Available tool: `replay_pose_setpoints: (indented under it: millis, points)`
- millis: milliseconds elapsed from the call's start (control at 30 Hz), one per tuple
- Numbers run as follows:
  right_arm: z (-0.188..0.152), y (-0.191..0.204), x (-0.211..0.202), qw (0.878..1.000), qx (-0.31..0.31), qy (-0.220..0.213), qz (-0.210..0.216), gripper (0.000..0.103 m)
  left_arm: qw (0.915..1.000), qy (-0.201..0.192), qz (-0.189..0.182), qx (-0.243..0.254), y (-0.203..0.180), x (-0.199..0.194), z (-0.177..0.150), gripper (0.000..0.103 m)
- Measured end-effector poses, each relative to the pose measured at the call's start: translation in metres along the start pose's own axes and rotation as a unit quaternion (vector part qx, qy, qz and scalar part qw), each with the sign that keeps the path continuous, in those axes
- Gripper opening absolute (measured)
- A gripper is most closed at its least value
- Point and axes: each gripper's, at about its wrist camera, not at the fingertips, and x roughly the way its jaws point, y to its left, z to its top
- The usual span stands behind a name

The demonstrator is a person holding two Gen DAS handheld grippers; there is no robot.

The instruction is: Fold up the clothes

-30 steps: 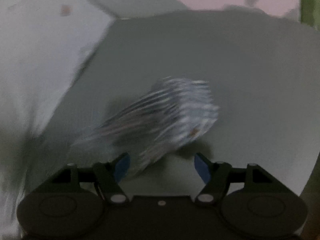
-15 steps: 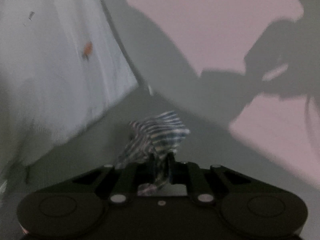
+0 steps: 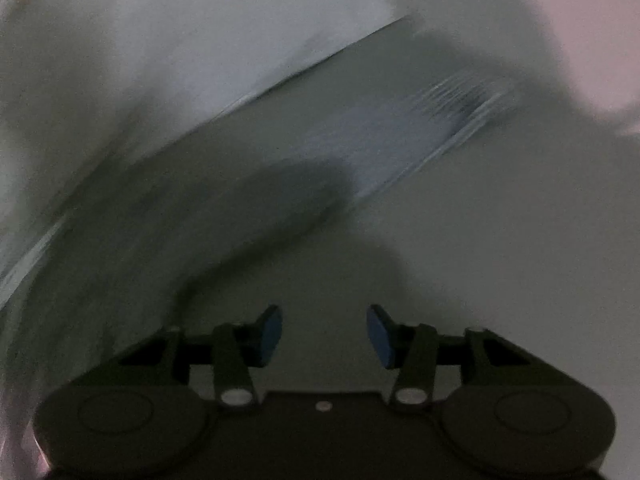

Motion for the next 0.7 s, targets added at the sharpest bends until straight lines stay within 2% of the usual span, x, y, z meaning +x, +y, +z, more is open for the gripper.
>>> replay_pose_setpoints:
  millis: [67, 167, 233, 300, 333, 367, 400, 433, 533, 700]
  points:
    - [-0.041, 0.036, 0.004, 0.998, -0.022, 0.022, 0.045, 0.039, 0.9998, 0.002, 0.008, 0.019, 0.018, 0.012, 0.002, 0.074]
    - [-0.085, 0.078, 0.006, 0.996, -0.049, 0.047, 0.063, 0.032, 0.9992, 0.008, 0.005, 0.039, 0.042, 0.036, 0.004, 0.074]
    - [-0.101, 0.097, 0.01, 0.994, -0.059, 0.054, 0.076, 0.032, 0.9988, 0.014, -0.014, 0.044, 0.053, 0.048, 0.004, 0.074]
    - [-0.106, 0.109, 0.021, 0.994, -0.072, 0.052, 0.061, 0.028, 0.9977, 0.019, -0.034, 0.055, 0.061, 0.059, 0.003, 0.073]
    - [-0.105, 0.112, 0.025, 0.995, -0.074, 0.049, 0.044, 0.015, 0.997, 0.019, -0.043, 0.062, 0.065, 0.063, 0.002, 0.063]
    - [-0.104, 0.114, 0.03, 0.996, -0.076, 0.047, 0.027, 0.006, 0.9963, 0.005, -0.047, 0.071, 0.067, 0.063, 0.0, 0.034]
    - [-0.103, 0.116, 0.035, 0.996, -0.077, 0.044, 0.009, 0.0, 0.9963, -0.01, -0.046, 0.073, 0.07, 0.062, -0.002, 0.018]
    - [-0.098, 0.116, 0.037, 0.997, -0.067, 0.044, 0.002, 0.0, 0.9964, -0.012, -0.045, 0.071, 0.073, 0.063, -0.002, 0.001]
    - [-0.087, 0.111, 0.022, 0.998, -0.066, 0.01, -0.02, 0.0, 0.9956, -0.028, -0.063, 0.063, 0.083, 0.058, -0.001, 0.001]
    - [-0.043, 0.113, -0.014, 0.988, -0.1, -0.085, -0.087, 0.0, 0.9956, -0.051, -0.061, 0.049, 0.104, 0.054, 0.013, 0.001]
